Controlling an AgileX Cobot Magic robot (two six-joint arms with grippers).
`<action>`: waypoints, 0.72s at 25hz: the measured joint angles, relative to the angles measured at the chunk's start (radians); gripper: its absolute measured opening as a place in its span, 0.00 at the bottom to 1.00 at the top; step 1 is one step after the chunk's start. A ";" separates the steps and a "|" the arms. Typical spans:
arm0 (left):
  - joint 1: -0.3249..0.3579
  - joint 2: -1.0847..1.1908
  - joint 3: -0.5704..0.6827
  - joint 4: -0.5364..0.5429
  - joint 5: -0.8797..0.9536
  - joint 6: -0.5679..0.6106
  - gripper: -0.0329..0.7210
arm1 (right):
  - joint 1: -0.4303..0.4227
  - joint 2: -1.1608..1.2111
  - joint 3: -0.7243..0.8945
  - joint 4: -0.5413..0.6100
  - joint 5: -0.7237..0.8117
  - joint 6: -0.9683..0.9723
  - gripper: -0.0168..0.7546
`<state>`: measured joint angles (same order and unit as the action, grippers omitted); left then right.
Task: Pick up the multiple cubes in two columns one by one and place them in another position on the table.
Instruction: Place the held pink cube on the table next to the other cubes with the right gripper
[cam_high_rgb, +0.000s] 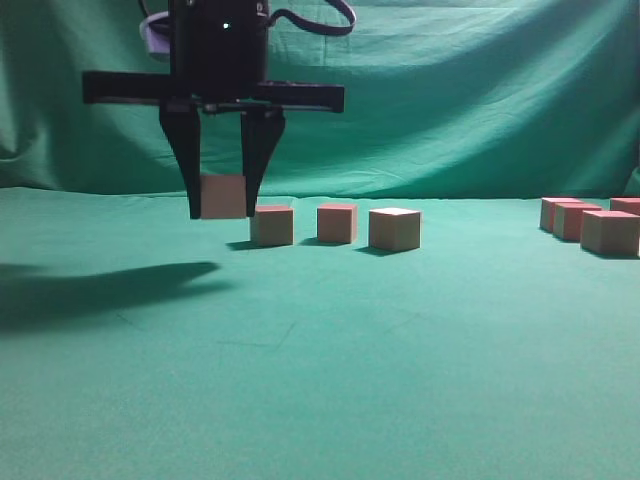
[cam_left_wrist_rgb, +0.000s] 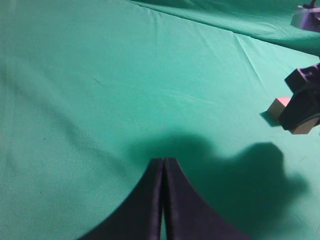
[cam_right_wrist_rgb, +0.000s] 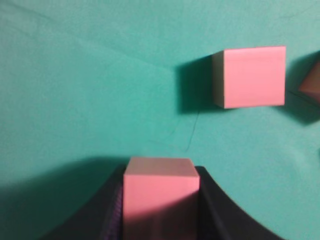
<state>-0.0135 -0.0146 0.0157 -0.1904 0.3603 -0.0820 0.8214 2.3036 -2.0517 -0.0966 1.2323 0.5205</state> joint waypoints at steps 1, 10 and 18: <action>0.000 0.000 0.000 0.000 0.000 0.000 0.04 | 0.000 0.005 0.000 0.000 0.000 0.004 0.36; 0.000 0.000 0.000 0.000 0.000 0.000 0.04 | 0.000 0.031 0.000 -0.002 0.002 0.070 0.36; 0.000 0.000 0.000 0.000 0.000 0.000 0.04 | 0.000 0.034 0.000 -0.040 -0.010 0.089 0.36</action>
<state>-0.0135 -0.0146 0.0157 -0.1904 0.3603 -0.0820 0.8214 2.3377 -2.0517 -0.1365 1.2222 0.6100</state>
